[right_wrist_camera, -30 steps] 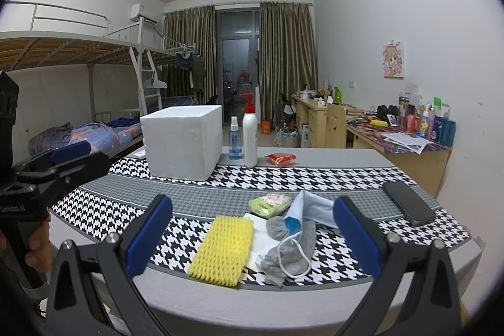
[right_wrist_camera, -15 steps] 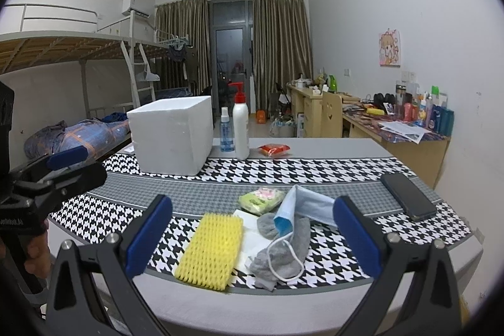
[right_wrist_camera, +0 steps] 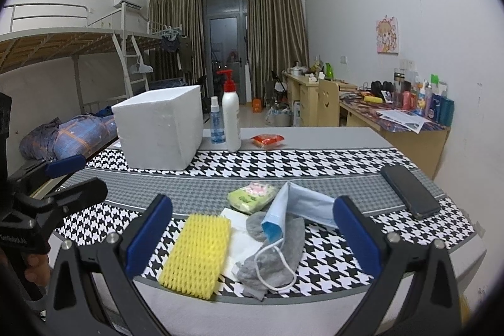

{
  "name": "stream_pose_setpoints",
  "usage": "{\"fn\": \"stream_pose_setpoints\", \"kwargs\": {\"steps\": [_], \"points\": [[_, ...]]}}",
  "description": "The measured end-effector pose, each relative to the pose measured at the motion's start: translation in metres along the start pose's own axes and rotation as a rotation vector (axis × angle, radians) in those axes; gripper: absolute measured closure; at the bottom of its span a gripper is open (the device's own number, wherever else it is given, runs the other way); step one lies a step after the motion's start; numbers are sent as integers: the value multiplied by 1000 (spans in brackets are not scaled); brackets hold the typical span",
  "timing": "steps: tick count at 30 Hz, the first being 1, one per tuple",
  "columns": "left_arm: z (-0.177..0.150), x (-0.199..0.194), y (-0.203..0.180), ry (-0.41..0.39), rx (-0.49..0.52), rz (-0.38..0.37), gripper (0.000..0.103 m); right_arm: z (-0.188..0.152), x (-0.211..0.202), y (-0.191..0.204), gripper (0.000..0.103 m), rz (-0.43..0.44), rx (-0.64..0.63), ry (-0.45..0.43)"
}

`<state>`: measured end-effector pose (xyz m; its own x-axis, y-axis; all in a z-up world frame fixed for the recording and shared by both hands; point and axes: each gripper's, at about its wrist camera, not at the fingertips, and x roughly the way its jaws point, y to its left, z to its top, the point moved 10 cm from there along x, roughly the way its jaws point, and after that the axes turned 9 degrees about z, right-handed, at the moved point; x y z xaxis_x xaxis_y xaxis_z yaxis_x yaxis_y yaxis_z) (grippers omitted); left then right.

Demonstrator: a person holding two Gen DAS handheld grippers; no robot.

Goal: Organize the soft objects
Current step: 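Grasp the yellow foam mesh with the left tool while the right tool grasps the blue face mask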

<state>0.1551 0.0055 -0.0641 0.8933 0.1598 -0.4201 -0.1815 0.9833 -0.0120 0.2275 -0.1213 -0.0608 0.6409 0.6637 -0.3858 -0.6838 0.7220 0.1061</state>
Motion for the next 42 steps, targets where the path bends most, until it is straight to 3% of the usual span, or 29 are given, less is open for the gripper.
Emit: {"fn": "stream_pose_setpoints", "kwargs": {"steps": [32, 36, 42], "points": [[-44, 71, -33, 225, 26, -44, 1, -14, 29, -34, 1, -42, 43, 92], [-53, 82, -35, 282, 24, -45, 1, -18, 33, -39, 1, -47, 55, 99], [-69, 94, -39, 361, 22, -57, 13, -21, 37, -46, 2, -56, 67, 111]]}}
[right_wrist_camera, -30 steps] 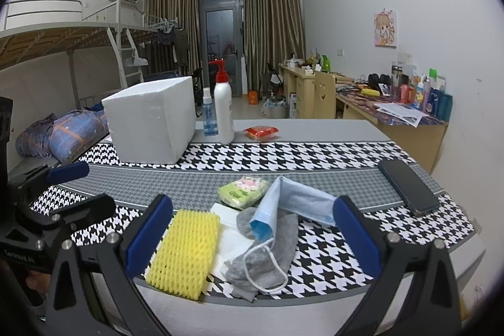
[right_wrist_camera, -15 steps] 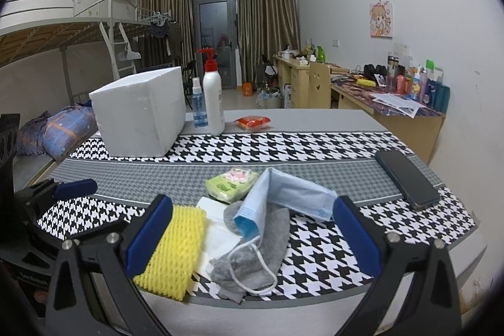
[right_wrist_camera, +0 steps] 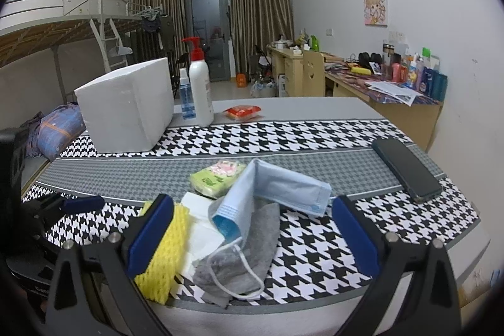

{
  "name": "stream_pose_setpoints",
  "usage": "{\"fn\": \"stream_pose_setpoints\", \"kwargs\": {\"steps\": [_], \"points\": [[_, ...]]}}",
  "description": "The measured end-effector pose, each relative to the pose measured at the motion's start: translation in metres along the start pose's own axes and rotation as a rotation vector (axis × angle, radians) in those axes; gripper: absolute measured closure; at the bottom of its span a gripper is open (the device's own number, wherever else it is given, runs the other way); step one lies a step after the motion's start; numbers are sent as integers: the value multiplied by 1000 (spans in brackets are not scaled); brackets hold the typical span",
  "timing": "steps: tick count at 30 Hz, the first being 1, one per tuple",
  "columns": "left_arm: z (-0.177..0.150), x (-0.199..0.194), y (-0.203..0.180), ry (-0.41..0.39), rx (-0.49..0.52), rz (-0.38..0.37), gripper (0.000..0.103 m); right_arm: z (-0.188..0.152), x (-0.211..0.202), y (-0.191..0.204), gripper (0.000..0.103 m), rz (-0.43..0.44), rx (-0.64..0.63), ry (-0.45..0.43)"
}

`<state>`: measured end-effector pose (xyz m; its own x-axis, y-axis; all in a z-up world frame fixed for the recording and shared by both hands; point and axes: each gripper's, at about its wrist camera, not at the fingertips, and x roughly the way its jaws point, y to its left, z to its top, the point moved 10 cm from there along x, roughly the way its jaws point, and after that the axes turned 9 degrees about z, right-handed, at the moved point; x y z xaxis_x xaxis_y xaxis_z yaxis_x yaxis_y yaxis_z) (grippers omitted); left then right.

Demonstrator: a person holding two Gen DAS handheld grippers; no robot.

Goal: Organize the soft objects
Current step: 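Grasp the yellow foam mesh with the left tool while the right tool grasps the blue face mask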

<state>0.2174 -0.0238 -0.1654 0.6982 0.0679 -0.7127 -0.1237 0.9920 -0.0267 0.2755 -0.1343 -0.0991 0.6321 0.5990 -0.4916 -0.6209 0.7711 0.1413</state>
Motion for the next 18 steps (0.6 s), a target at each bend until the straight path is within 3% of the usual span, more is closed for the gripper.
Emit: {"fn": "stream_pose_setpoints", "kwargs": {"steps": [10, 14, 18], "points": [[-18, 16, -9, 106, -2, -38, 38, 0, 10, -13, 2, -3, 29, 20], [-20, 13, -12, 102, 16, -38, 56, -3, 19, -14, 4, 6, 48, 52], [-22, 11, -15, 104, 25, -56, 73, -4, 27, -12, 14, 25, 65, 81]]}}
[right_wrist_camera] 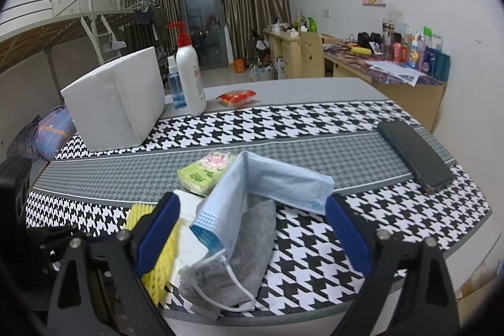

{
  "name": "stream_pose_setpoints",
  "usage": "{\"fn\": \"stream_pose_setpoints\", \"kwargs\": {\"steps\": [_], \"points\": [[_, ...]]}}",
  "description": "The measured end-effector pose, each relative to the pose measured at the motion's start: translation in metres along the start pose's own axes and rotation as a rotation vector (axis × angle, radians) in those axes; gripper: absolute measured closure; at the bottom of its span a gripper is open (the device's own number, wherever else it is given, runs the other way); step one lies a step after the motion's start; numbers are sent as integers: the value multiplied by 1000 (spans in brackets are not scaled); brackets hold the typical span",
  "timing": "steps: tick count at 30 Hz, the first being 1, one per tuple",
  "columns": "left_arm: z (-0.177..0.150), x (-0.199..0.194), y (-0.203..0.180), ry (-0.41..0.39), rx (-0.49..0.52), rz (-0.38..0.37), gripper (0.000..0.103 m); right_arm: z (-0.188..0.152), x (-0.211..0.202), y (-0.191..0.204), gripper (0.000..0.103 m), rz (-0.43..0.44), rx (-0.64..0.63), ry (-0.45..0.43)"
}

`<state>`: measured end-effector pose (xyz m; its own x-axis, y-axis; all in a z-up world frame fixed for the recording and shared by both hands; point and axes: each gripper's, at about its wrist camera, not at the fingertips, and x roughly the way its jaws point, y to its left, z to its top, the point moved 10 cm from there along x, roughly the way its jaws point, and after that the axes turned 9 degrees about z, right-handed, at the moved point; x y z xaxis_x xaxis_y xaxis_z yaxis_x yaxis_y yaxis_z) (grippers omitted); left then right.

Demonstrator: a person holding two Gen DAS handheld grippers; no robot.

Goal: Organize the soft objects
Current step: 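Grasp the yellow foam mesh with the left tool while the right tool grasps the blue face mask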

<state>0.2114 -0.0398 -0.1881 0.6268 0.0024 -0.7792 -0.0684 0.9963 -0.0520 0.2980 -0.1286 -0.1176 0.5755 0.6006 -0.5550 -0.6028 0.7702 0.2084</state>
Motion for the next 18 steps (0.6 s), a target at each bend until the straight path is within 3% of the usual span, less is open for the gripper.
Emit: {"fn": "stream_pose_setpoints", "kwargs": {"steps": [5, 13, 16, 18], "points": [[0, -2, -6, -7, 17, -27, 85, -6, 7, 8, 34, 28, 6, 36], [2, -9, -8, -30, 21, -56, 88, -18, 19, 7, 81, 72, 62, 99], [4, -15, -8, -52, 31, -56, 89, -16, 15, 4, 91, 66, 75, 83], [5, -19, -9, -63, 32, -68, 89, -12, 9, 3, 92, 59, 71, 62]]}}
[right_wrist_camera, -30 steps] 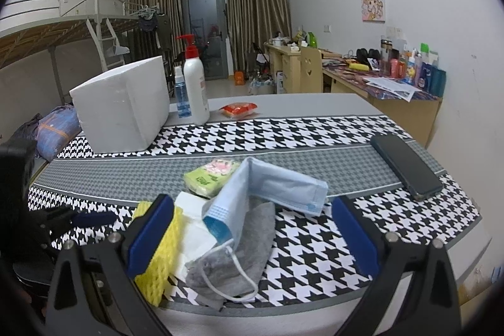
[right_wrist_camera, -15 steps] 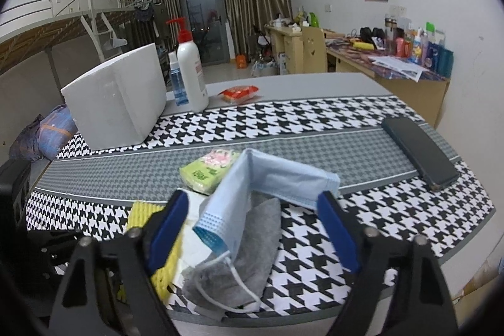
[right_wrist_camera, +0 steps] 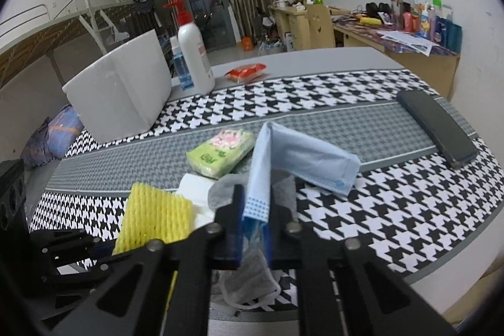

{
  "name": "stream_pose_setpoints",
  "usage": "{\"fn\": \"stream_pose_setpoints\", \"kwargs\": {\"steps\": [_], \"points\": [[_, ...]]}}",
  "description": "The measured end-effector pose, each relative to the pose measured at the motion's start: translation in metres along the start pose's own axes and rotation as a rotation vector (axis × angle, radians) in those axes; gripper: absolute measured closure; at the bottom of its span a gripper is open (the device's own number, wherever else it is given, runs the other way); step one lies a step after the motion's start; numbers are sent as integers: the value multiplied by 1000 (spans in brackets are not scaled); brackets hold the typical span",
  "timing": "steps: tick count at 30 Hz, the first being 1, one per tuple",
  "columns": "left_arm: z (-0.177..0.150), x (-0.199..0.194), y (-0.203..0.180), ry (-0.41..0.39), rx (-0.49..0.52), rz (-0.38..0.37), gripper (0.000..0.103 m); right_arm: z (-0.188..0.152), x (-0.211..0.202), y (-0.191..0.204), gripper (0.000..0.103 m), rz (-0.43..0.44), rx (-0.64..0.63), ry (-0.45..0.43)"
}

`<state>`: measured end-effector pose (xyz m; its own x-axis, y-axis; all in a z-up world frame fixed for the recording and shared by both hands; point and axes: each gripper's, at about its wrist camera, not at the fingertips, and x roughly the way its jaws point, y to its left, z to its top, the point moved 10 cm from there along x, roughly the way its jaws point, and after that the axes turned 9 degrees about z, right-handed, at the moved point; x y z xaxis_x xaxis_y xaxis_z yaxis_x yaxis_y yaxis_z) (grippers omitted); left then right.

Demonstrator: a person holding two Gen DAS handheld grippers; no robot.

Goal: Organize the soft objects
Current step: 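Grasp the yellow foam mesh with the left tool while the right tool grasps the blue face mask, then lift the yellow mesh and blue mask and carry both toward the white foam box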

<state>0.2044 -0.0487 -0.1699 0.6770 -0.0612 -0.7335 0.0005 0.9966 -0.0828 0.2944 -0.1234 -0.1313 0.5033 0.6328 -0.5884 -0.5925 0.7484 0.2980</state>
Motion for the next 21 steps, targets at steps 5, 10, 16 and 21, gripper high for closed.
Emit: {"fn": "stream_pose_setpoints", "kwargs": {"steps": [5, 10, 16, 21], "points": [[5, -10, -1, -32, 3, -8, 90, 7, -12, 4, 94, -12, -24, -42], [7, -19, 0, -55, 0, -14, 90, 13, -21, 7, 95, -25, -34, -70], [15, -33, 4, -103, 3, -2, 90, 19, -35, 10, 96, -40, -41, -115], [21, -44, 7, -141, 25, 22, 90, 23, -44, 15, 96, -54, -51, -139]]}}
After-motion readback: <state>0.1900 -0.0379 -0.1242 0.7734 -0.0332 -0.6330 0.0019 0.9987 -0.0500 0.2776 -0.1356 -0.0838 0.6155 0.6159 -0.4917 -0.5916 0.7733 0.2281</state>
